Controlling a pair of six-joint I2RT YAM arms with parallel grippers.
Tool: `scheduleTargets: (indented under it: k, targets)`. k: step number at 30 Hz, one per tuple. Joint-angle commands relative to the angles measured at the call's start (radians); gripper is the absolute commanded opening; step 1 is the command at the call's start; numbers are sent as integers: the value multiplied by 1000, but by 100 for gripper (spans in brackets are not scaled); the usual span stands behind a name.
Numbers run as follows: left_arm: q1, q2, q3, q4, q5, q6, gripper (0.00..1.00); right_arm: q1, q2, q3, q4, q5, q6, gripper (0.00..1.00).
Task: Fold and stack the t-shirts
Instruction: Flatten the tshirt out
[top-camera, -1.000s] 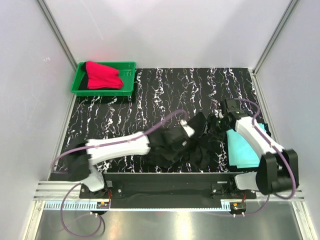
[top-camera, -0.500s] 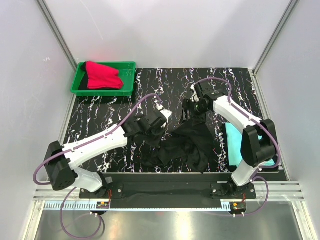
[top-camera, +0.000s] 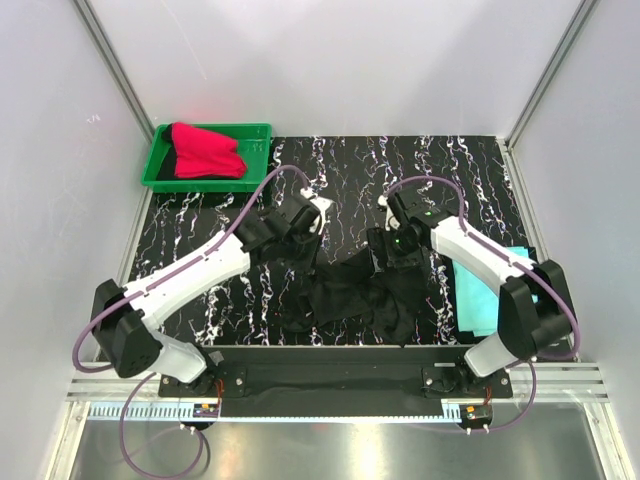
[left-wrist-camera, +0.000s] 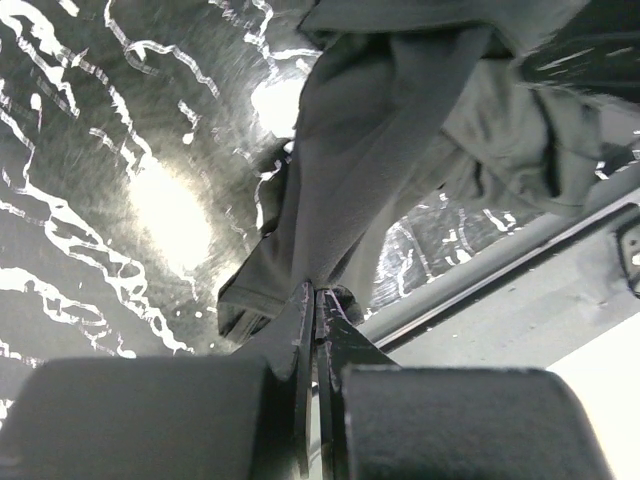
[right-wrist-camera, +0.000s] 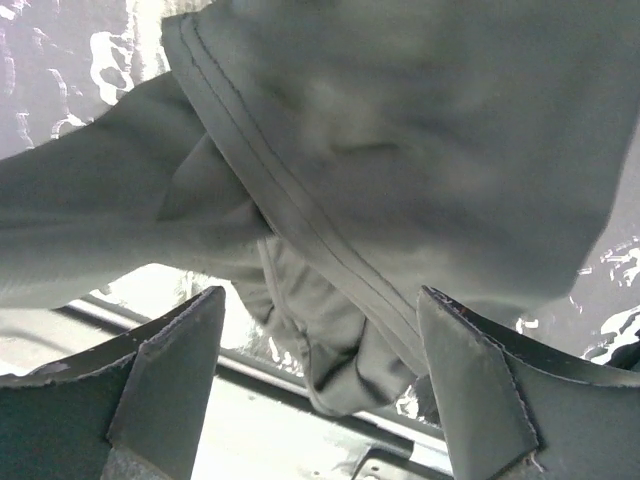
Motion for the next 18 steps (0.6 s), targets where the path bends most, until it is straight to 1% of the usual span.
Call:
scheduleTargets:
  k: [1, 3, 6, 7, 9, 10, 12, 13, 14, 16, 17, 18]
  targets:
    - [8, 13, 82, 4, 54, 41, 0, 49, 56, 30, 55, 70, -35, 84]
    - [16, 18, 111, -5, 56, 46, 0, 66, 99, 47, 58, 92, -30, 83]
    - [22, 23, 141, -28, 54, 52, 0, 77, 141, 67, 60, 211, -4, 78]
    - [25, 15, 147, -36, 47, 53, 0, 74, 148, 75, 60, 288, -1, 75]
    - [31, 7, 153, -48, 41, 53, 0, 76, 165, 85, 58, 354, 0, 74]
    - [34, 3, 151, -53, 33, 52, 0, 76, 170, 98, 57, 412, 5, 66]
    - [42, -19, 148, -57, 25, 52, 0, 76, 162, 111, 55, 445, -1, 57]
    - [46, -26, 145, -66, 13, 53, 0, 76, 156, 130, 52, 465, -3, 50]
    - [53, -42, 145, -74, 2, 53, 0, 76, 140, 139, 46, 469, -9, 38]
    - [63, -57, 151, -103, -43, 56, 0, 76, 123, 166, 32, 476, -15, 29]
    - [78, -66, 156, -112, -59, 61, 0, 76, 103, 179, 12, 477, -15, 19]
    - [88, -85, 161, -120, -77, 62, 0, 76, 92, 190, 2, 479, -17, 14]
